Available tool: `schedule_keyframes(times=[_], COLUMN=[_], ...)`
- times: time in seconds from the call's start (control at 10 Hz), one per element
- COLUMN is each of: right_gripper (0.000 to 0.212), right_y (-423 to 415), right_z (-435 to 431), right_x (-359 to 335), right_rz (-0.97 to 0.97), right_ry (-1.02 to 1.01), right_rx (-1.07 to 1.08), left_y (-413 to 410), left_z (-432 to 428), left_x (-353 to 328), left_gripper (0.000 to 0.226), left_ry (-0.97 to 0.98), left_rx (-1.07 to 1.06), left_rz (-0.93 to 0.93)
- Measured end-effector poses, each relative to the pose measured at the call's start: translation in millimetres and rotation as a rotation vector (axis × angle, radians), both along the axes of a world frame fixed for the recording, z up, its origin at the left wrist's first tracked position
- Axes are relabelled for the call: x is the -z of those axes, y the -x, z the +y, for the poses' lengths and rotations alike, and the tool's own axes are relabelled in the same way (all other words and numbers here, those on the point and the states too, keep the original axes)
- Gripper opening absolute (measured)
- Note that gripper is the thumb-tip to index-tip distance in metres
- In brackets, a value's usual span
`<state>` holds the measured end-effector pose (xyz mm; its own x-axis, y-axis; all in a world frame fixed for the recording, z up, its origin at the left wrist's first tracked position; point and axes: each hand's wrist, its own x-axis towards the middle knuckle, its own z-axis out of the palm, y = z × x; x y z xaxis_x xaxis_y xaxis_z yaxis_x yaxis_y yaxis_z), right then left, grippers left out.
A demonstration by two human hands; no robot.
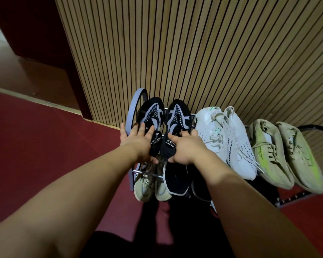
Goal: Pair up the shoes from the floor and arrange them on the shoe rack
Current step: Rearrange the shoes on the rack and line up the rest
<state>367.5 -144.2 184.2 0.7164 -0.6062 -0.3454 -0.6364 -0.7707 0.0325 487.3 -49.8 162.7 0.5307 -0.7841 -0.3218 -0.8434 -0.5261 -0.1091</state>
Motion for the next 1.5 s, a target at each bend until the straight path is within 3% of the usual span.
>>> schedule_keyframes(times=[0.3, 0.4, 0.5, 0.6, 0.7, 0.9, 1.0, 1.1, 1.2, 1.3, 1.4, 1.5], right_gripper=[0.089, 0.089, 0.075, 0.071, 0.080, 0.065, 0.059, 0.057, 0.048, 0.047, 0.056, 0.070], right_y=[30, 63, 103, 142, 164, 166, 174, 183, 185, 177, 165, 148], right_z=[4, -6, -27, -40, -36, -44, -54, -54, -48, -35, -33, -38], right_x=[12, 6, -1, 10, 35, 35, 25, 8, -5, 1, 20, 20], right_rz=[-0.178, -0.233, -0.348, -0.336, -0.196, -0.285, -0.522, -0.841, -1.010, -0.783, -0.554, -0.754], right_ry=[-0.071, -0.050, 0.081, -0.012, -0.063, -0.039, -0.216, -0.295, -0.277, -0.313, -0.327, -0.327], right_rx=[-0.025, 0.012, 0.333, 0.600, 0.520, 0.386, 0.417, 0.493, 0.570, 0.422, 0.414, 0.655], left_y=[12, 21, 37, 55, 66, 63, 62, 61, 62, 63, 64, 64], left_z=[1, -5, -23, -37, -40, -42, -40, -39, -39, -38, -37, -38], left_x=[-10, -21, -31, -17, 5, 0, 2, 2, 2, 1, -1, 0], left_gripper=[0.107, 0.096, 0.075, 0.066, 0.064, 0.058, 0.057, 0.056, 0.056, 0.056, 0.056, 0.056], left_ry=[0.017, 0.263, 0.499, 0.373, 0.188, 0.132, 0.150, 0.161, 0.165, 0.160, 0.154, 0.156], left_rx=[-0.053, -0.105, -0.053, 0.017, 0.086, 0.079, 0.087, 0.082, 0.082, 0.082, 0.081, 0.078], left_rz=[0.024, 0.231, 0.406, 0.336, 0.095, 0.108, 0.108, 0.134, 0.131, 0.126, 0.123, 0.126])
